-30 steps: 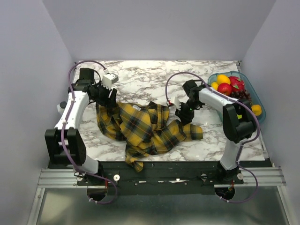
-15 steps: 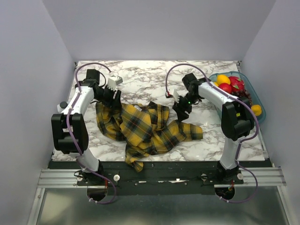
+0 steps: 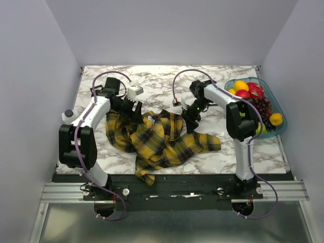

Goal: Remove the brooch from the garment

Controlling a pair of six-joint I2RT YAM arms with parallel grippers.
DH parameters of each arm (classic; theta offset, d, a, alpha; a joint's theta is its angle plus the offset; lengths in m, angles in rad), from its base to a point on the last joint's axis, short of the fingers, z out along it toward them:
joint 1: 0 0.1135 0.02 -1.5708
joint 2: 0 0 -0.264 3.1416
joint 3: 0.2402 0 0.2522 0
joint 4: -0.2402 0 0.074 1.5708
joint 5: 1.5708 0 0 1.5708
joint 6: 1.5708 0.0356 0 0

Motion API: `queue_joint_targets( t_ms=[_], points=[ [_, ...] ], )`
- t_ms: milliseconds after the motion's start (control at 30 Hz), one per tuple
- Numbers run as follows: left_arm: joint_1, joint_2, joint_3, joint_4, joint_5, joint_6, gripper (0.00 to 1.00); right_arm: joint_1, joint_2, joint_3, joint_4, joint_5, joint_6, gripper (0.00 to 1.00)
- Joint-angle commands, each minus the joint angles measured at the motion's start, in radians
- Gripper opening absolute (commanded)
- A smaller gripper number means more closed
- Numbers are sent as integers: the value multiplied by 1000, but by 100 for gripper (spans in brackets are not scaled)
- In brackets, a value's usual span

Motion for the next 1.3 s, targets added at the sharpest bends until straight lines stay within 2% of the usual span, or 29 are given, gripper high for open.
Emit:
queue_joint_targets(
  t_ms=[0,67,100,133,167,200,233,300,433,467,567,667,767,967,1067,1267],
  points=[
    [-41,60,10,20,-5,-9,76,8,42,52,-123,-22,-18,55],
    [-44,78,26,9,2,0,68,8,42,47,-125,0,-15,40],
    [-44,83,29,8,4,5,55,8,38,47,-126,6,-11,27],
    [-44,89,35,-6,12,17,47,8,33,44,-123,15,-7,20],
    [-44,100,50,-17,19,28,36,8,29,41,-114,30,5,15],
    [-44,106,62,-33,25,39,9,5,18,38,-97,35,21,3],
    [-44,112,76,-62,28,51,0,-1,-8,38,-82,41,34,1],
    [-35,111,116,-78,19,57,0,-16,-36,65,-53,44,76,0],
    [21,57,223,-64,-13,19,0,-100,-45,306,-63,28,166,0],
    [37,30,274,-52,-19,-18,0,-111,-33,443,-69,29,183,0],
    [74,-25,370,-1,-62,-59,0,-139,-17,642,-86,41,208,0],
    [81,-81,415,54,-132,-95,0,-142,-54,661,-41,70,212,0],
    [82,-144,431,100,-209,-136,0,-151,-141,618,77,86,263,0],
    [82,-285,432,272,-388,-225,0,-199,-318,612,472,159,545,0],
    [82,-296,495,321,-470,-224,0,-216,-347,691,622,234,643,0],
    [77,-299,607,407,-567,-224,0,-237,-412,725,1007,486,777,0]
  ],
)
